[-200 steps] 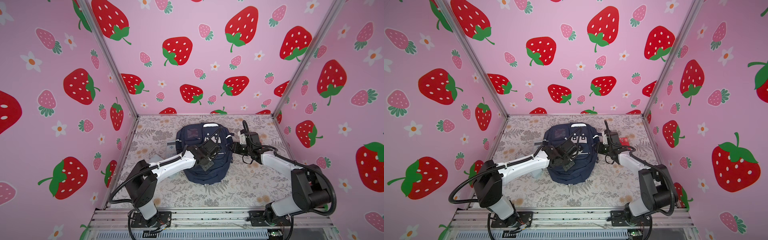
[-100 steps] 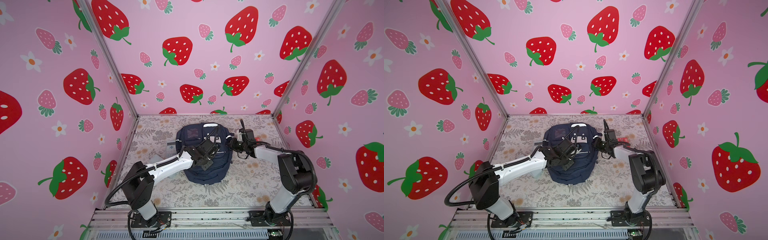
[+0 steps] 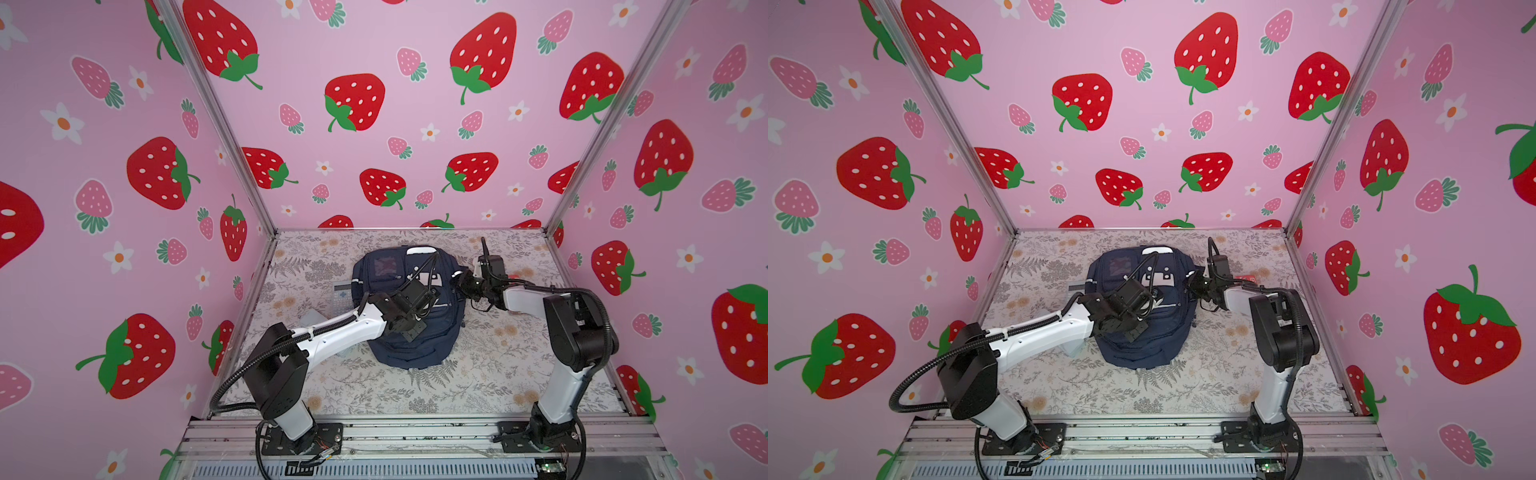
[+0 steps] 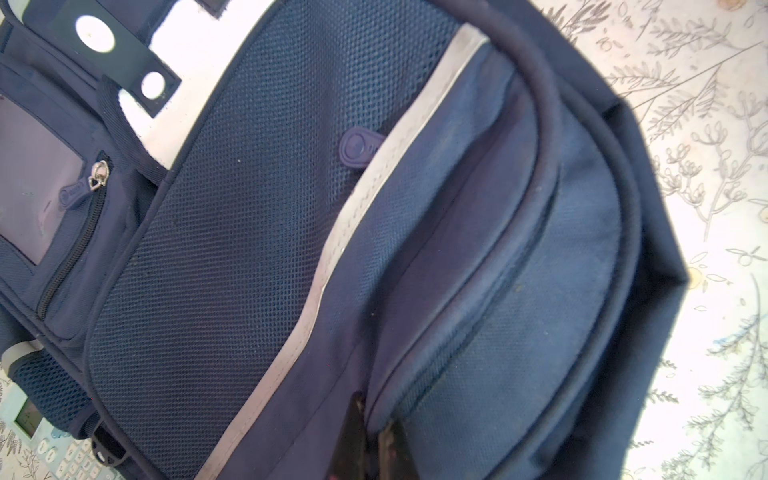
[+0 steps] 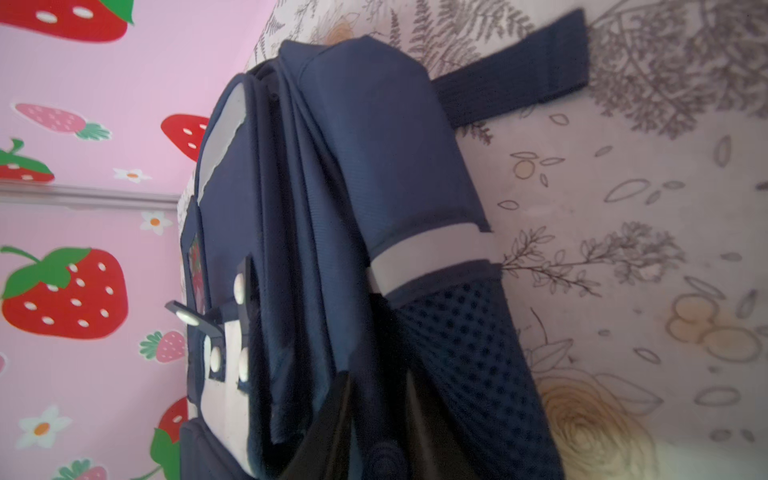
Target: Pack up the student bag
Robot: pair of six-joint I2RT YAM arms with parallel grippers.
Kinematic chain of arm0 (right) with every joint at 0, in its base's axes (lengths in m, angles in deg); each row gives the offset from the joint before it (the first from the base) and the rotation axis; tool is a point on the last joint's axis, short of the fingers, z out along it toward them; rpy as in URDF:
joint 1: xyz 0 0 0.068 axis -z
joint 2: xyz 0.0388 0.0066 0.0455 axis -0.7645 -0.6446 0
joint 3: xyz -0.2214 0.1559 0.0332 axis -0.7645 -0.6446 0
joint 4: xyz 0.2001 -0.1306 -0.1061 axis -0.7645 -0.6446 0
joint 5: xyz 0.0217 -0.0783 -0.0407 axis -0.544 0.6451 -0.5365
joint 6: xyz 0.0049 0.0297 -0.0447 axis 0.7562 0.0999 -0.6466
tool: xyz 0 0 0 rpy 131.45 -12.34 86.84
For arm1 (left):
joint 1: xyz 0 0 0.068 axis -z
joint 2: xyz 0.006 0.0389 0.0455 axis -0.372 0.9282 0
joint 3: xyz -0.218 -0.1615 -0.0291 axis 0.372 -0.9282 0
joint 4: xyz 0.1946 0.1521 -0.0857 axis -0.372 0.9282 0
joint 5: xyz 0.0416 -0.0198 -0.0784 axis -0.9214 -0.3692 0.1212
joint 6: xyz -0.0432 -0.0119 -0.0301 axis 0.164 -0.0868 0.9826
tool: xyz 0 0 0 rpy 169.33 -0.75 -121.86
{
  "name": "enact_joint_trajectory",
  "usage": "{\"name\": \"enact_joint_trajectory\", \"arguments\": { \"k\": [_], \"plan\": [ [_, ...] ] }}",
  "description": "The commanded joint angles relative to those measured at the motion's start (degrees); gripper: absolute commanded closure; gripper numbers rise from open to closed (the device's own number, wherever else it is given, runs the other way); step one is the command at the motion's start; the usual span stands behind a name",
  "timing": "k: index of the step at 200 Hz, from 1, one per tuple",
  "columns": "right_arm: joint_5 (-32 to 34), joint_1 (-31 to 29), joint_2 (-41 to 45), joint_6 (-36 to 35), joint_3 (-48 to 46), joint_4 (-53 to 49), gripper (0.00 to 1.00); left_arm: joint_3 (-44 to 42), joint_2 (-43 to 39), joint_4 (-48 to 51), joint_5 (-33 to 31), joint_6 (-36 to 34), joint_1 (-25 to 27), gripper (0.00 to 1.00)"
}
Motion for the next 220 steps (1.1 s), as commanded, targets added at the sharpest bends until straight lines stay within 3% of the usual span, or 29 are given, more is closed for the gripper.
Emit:
{"name": "enact_joint_trajectory", "arguments": {
  "k": [1, 42, 74, 110, 143, 177, 220],
  "plan": [
    [0.06, 0.61, 0.21, 0.56, 0.98, -0.44, 0.83, 0.38, -1.03, -0.5, 1.2, 0.85, 0.18, 1.0],
    [1.06, 0.73, 3.16, -0.9, 0.38, -1.25, 0.96, 0.82, -0.16, -0.43, 1.33, 1.49, 0.1, 1.0],
    [2.45, 0.65, 6.88, -4.52, -0.66, -1.52, 1.0, 1.74, -0.16, -0.65, 4.87, 3.57, -0.95, 1.0],
    [-0.38, -0.38, 14.72, -11.49, -10.02, 12.84, 1.0, 3.92, -1.03, -0.25, 11.75, 8.36, -3.72, 1.0],
    [-1.77, -0.69, 19.19, -13.05, -17.2, 21.75, 1.0, 3.13, -3.57, -3.49, 21.14, 15.77, -9.36, 1.0],
    [-7.32, -0.76, 21.3, -10.45, -23.85, 34.16, 1.0, -0.8, -5.46, -11.41, 28.69, 25.67, -15.46, 1.0],
    [-8.61, -2.47, 27.31, -6.12, -31.82, 45.28, 1.0, 0.72, -3.15, -13.08, 29.38, 28.03, -15.9, 1.0]
  ]
}}
